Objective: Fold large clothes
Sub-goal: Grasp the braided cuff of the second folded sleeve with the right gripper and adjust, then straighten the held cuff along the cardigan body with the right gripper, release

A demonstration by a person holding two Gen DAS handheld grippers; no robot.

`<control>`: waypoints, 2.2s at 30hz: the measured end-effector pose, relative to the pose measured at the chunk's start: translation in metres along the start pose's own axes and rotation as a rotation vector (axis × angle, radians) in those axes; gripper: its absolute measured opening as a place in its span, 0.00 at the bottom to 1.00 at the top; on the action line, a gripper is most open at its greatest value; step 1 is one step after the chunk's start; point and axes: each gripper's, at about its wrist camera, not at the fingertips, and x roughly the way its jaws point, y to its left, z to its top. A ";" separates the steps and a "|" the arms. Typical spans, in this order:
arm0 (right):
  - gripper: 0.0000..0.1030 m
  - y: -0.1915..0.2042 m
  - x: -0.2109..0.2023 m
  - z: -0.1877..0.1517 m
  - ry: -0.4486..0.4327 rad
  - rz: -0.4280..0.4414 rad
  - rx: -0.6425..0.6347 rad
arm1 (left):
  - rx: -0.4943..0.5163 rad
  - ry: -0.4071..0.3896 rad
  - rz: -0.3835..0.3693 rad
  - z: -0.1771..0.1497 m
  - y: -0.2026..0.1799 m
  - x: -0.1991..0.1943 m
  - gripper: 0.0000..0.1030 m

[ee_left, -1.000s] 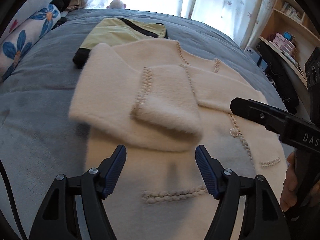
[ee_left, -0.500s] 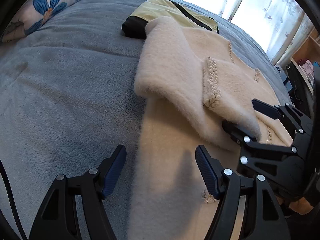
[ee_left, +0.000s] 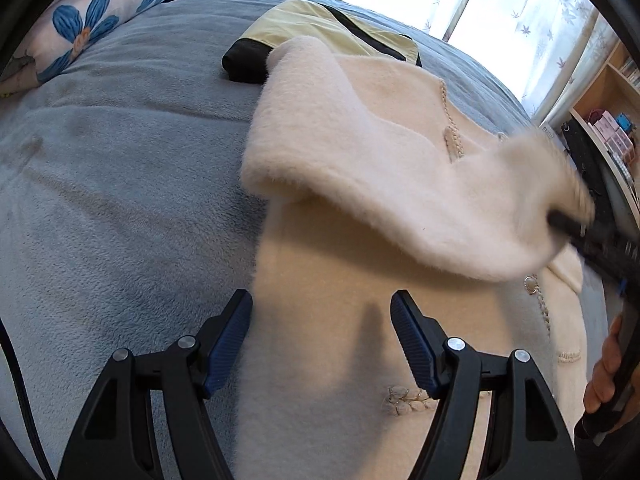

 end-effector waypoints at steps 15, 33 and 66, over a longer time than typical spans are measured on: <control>0.61 -0.068 0.008 0.011 0.055 0.173 0.186 | 0.115 -0.028 -0.085 0.026 0.008 -0.040 0.68; 0.14 -0.051 0.076 0.052 0.170 0.204 0.048 | 0.060 0.012 -0.056 0.114 0.040 0.005 0.70; 0.14 -0.087 0.012 0.109 -0.035 0.039 0.017 | 0.163 0.002 0.065 0.155 -0.006 0.075 0.08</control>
